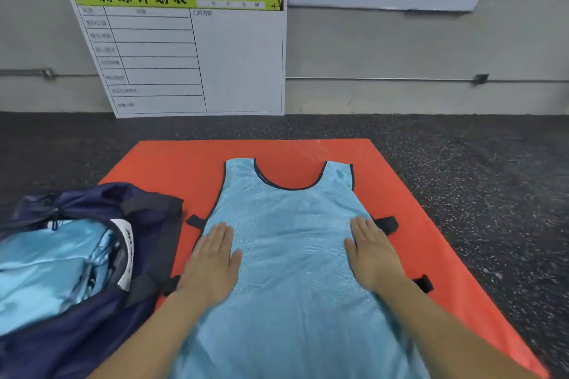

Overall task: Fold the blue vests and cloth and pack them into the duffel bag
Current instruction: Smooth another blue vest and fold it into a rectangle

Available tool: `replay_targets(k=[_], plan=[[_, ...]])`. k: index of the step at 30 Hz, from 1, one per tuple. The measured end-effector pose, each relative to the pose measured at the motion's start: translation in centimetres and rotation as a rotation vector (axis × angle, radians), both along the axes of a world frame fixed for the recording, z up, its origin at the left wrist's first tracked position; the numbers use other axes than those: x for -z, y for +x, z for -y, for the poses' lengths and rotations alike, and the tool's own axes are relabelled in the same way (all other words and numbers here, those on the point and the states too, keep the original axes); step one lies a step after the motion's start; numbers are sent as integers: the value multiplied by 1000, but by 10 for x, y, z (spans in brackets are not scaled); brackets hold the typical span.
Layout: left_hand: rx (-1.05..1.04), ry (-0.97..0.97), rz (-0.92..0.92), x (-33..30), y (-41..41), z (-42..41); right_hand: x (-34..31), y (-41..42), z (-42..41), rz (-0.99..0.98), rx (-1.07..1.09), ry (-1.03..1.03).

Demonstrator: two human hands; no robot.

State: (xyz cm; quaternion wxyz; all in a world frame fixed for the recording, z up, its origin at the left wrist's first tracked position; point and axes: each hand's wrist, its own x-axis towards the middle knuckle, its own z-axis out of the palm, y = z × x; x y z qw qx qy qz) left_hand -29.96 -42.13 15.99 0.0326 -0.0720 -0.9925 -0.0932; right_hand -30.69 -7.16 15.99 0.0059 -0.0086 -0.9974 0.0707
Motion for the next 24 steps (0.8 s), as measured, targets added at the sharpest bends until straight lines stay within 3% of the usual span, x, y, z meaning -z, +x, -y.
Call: replay_targets(k=[2, 5, 8, 10, 14, 17, 21, 24], plan=[[-21, 12, 7, -3, 15, -10, -11, 8, 4, 0, 36, 5], [130, 10, 7, 7, 47, -55, -8, 40, 78, -108, -159, 54], [196, 5, -53, 15, 70, -68, 10, 86, 123, -46, -271, -16], [124, -6, -82, 16, 76, -46, 11, 100, 100, -75, -201, -66], [-8, -55, -7, 14, 86, 12, -1, 109, 12, 32, 24, 24], [-22, -83, -57, 12, 92, 7, -12, 108, 1, -9, 114, 56], [232, -57, -67, 15, 119, -60, 11, 124, 95, -66, -173, 35], [268, -62, -100, 18, 129, -60, 11, 147, 120, -16, -212, -62]])
